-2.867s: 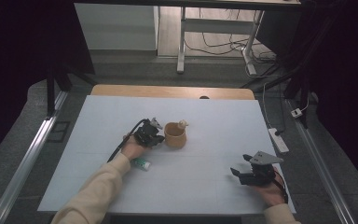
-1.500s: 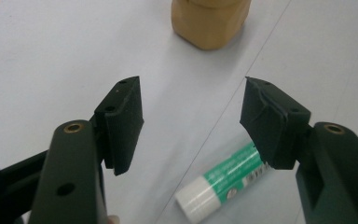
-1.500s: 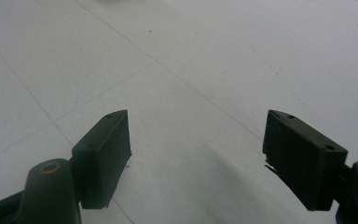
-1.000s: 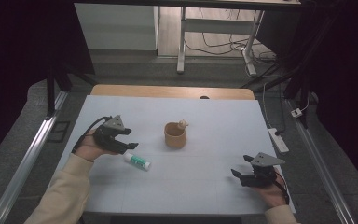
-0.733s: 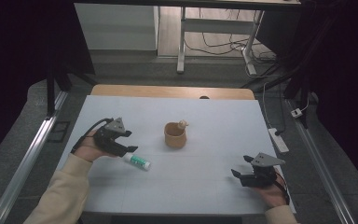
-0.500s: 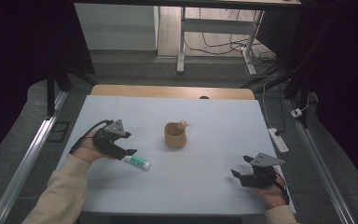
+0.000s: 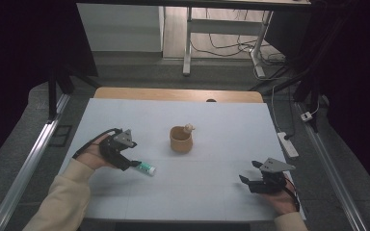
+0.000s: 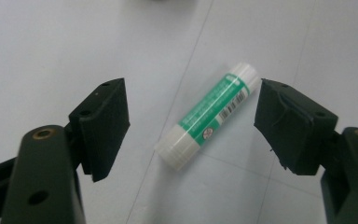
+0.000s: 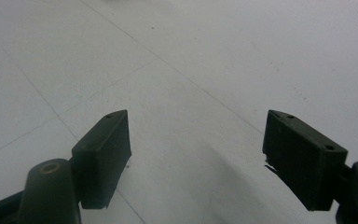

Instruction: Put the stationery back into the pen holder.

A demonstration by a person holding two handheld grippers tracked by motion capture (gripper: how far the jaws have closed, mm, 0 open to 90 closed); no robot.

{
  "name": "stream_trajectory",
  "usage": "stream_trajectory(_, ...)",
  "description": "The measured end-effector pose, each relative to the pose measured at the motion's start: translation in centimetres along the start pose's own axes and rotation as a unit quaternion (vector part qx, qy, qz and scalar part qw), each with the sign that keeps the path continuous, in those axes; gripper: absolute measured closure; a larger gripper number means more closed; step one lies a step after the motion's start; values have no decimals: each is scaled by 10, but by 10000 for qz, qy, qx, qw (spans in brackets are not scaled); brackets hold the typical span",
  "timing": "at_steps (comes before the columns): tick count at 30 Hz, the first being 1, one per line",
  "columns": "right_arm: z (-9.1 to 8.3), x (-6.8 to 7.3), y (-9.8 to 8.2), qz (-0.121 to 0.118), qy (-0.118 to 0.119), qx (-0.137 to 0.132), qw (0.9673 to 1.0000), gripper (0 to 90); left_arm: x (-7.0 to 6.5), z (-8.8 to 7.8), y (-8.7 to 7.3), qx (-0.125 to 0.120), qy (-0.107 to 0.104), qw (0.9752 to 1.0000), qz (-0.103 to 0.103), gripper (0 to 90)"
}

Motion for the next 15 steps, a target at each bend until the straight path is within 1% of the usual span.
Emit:
stream_trajectory(4, 1, 1, 0, -26, 3, 13, 10000, 228, 1, 6, -4, 143, -40, 9998, 155, 286)
stream_trajectory(7, 1, 1, 0, -34, 14, 32, 10000, 228, 3, 11, -6, 285, -5, 9992, 264, 293)
stream_trajectory(10, 1, 1, 0, -36, 12, 40, 10000, 228, 3, 17, -8, 436, -86, 9981, 432, 301)
stream_trajectory(15, 3, 1, 0, -40, 36, 51, 10000, 228, 2, 26, -10, 609, -231, 9961, 596, 345)
Point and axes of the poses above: each handheld gripper's, and its own axes: z roughly forward along the jaws, y roughly out of its top, x roughly to its left, the point moved 4 cm from there along z, roughly forward along the jaws, and after that the axes turned 1 degree about -y, right-handed, at the moved point
